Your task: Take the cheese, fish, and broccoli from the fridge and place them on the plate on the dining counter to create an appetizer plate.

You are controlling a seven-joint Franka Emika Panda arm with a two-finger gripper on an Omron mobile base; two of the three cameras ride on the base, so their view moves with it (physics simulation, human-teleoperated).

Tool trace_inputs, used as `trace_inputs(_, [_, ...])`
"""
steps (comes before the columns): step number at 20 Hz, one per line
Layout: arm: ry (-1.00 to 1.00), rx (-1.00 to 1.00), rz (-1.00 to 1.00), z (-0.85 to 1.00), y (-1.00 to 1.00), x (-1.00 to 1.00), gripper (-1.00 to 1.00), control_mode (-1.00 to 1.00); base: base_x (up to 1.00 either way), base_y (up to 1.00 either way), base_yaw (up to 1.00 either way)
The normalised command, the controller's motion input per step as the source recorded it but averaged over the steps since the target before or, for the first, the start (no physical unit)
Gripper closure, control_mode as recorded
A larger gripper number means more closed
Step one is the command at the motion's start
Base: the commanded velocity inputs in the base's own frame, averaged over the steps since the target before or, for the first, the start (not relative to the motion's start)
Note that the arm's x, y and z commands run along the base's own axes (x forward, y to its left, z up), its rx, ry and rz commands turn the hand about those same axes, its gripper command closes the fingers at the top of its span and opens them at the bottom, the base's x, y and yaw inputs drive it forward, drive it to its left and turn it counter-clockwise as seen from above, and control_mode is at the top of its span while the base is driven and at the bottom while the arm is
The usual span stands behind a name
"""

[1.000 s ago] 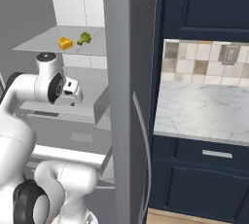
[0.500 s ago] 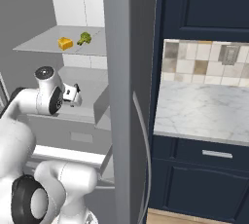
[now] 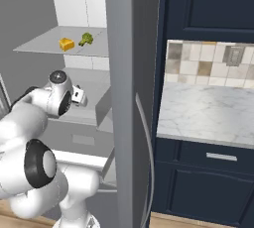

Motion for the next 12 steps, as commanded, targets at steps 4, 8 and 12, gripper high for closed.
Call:
trace_inputs(4, [0.0,-0.01,0.0,0.0,0.11,0.33,-1.0,-1.0,0.0,0.0,0.0])
trace_inputs(8, [0.0,-0.02,0.0,-0.06,0.04,0.47,-1.0,-1.0,0.0,0.0,0.0])
trace_inputs(12, [0.0,-0.08,0.0,-0.3,0.03,0.48,-1.0,-1.0,0.0,0.0,0.0])
